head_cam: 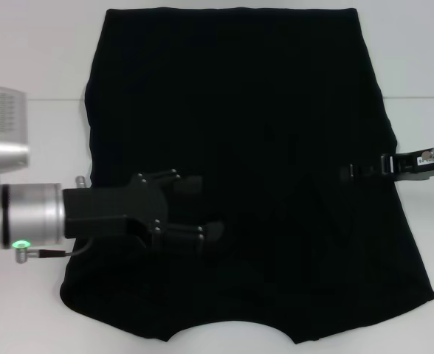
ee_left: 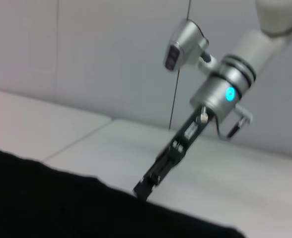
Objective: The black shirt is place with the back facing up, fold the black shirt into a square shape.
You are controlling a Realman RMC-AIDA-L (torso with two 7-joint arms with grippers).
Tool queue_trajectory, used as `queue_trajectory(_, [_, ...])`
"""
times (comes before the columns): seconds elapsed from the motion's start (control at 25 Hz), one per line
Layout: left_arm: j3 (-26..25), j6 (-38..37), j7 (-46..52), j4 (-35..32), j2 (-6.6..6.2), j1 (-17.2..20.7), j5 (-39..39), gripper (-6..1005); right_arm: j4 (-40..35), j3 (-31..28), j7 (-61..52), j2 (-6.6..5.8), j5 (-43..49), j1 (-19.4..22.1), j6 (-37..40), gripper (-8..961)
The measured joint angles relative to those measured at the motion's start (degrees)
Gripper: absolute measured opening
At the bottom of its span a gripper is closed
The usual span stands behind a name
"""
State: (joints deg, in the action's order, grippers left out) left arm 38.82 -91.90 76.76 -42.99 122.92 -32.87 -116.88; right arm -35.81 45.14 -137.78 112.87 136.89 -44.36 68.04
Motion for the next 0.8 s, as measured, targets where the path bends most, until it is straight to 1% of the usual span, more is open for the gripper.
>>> queue_trajectory(0.08, [-3.07, -3.42, 1.45, 0.03, -0.66, 0.13, -0.11, 933, 0.08, -0.02, 4.18, 0.14, -4.07, 1.13, 0.24, 730])
queue_trajectory(0.16, [-5.39, -6.62, 3.84, -0.03, -1.50, 0.38, -0.37, 933, 0.10, -0.01, 8.98, 0.46, -8.69, 2.51, 0.80, 728])
queue_trajectory(0.2, [-6.54, -7.95, 5.35, -0.21, -2.04, 0.63, -0.61, 933, 0.10, -0.02, 11.40, 0.71, -10.60, 3.14, 1.09, 727])
queue_trajectory(0.24, [-9.16, -10.13, 8.58, -1.66, -2.97, 1.47, -2.45, 933, 0.13, -0.01, 13.51, 0.97, -12.30, 3.62, 1.50, 726])
queue_trajectory(0.28, [-9.16, -10.13, 8.58, -1.66, -2.97, 1.47, -2.45, 933, 0.15, -0.01, 15.90, 1.36, -13.71, 4.18, 1.71, 725])
queue_trajectory(0.36, [-10.55, -10.37, 9.69, -3.82, -3.00, 2.72, -5.47, 932, 0.20, 0.00, 20.51, 2.35, -15.74, 5.02, 2.13, 724])
queue_trajectory(0.56, [-11.32, -6.85, 9.49, -8.28, -1.71, 6.10, -12.63, 915, 0.22, -0.06, 27.44, 4.42, -16.83, 5.56, 2.21, 720])
queue_trajectory(0.68, [-11.01, -3.85, 8.78, -9.11, -1.07, 7.06, -16.51, 902, 0.06, -0.07, 28.52, 5.11, -16.90, 4.79, 1.81, 718])
queue_trajectory(0.8, [-10.84, -0.40, 8.46, -9.38, -0.64, 7.31, -19.53, 889, 0.16, -0.07, 28.22, 5.16, -16.99, 3.74, 1.56, 715])
